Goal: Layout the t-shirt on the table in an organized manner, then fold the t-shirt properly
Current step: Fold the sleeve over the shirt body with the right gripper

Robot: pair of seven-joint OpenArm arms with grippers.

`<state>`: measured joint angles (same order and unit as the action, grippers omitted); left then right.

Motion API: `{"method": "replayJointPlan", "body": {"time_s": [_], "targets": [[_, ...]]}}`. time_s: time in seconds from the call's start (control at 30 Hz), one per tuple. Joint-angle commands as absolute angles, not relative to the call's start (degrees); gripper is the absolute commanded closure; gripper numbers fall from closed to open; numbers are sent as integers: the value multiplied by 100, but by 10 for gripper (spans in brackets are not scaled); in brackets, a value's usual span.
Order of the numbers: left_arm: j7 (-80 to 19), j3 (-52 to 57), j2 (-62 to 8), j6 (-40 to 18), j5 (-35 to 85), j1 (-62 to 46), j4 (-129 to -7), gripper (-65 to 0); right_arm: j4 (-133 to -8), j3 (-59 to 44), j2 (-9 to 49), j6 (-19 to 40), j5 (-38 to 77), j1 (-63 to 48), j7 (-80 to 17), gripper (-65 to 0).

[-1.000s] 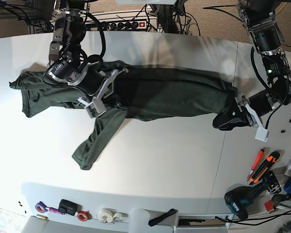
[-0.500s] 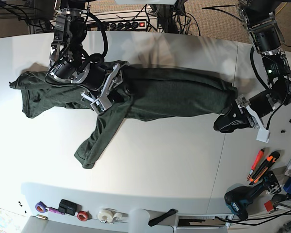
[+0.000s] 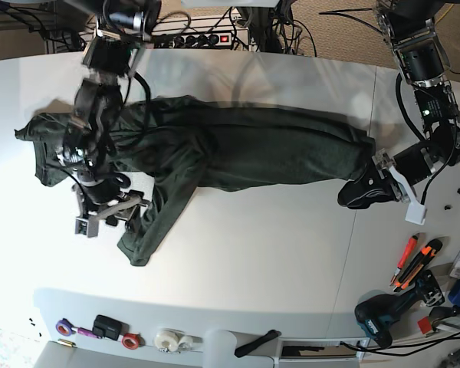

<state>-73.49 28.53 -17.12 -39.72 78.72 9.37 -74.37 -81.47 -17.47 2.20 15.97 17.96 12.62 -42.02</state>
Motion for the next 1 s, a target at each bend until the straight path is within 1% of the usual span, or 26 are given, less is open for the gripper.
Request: {"method": "replayJointPlan", "body": {"time_s": [0.0, 0.13, 0.2, 0.23, 0.27, 0.3, 0.33, 0.37, 0.4, 0.5, 0.6, 0.7, 0.8, 0.87, 0.97], "targets": [[-7260, 2864, -1778, -4000, 8055, 1046, -7537, -283, -7907, -1815, 268, 1507, 1835, 1605, -3931, -308], [-7260, 2864, -1778, -4000, 8055, 1046, -7537, -283, -6438, -2053, 268, 1299, 1835, 2290, -3645, -308], [-7260, 2864, -1780, -4000, 8055, 1046, -7537, -283, -5769, -2112, 268, 1297, 1837, 2609, -3601, -307], [-7260, 2864, -1778, -4000, 8058, 1046, -7537, -283, -5452, -2110, 268, 1302, 1837, 2762, -3629, -296], [-7258, 2864, -1778, -4000, 8058, 1046, -7537, -283, -5159, -2106, 266, 1367, 1837, 2904, -3704, -242], [-7258, 2864, -1778, -4000, 8060, 1046, -7537, -283, -4904, -2106, 257, 1557, 1839, 3037, -3780, -150], [-7255, 2864, -1778, -4000, 8060, 1048, -7537, -283, -4687, -2106, 244, 1756, 1841, 3146, -3850, -39], [-7240, 2864, -1778, -4000, 8060, 1048, -7537, -283, -4532, -2106, 224, 1977, 1865, 3238, -3913, 0], [-7236, 2864, -1778, -4000, 8058, 1048, -7537, -283, -4475, -2106, 189, 2257, 1909, 3295, -3977, 0], [-7238, 2864, -1778, -4000, 8058, 1048, -7537, -283, -4759, -2106, 86, 3179, 2445, 3297, -4351, 0], [-7240, 2864, -1778, -4000, 8058, 1046, -7537, -283, -5708, -2099, -126, 3500, 2755, 3103, -5068, 0], [-7240, 2864, -1778, -4000, 8058, 1046, -7537, -283, -6965, -1826, -401, 3511, 2759, 2648, -5275, 0], [-7238, 2864, -1776, -4000, 8060, 1048, -7537, -283, -8003, -1118, -532, 3500, 2757, 2108, -5238, 0], [-7236, 2864, -1778, -4000, 8060, 1048, -7537, -283, -8434, -495, -574, 3459, 2696, 1815, -5155, 0], [-7238, 2864, -1780, -4000, 8060, 1048, -7537, -283, -8582, 467, -602, 3339, 2379, 1573, -4786, 0]]}}
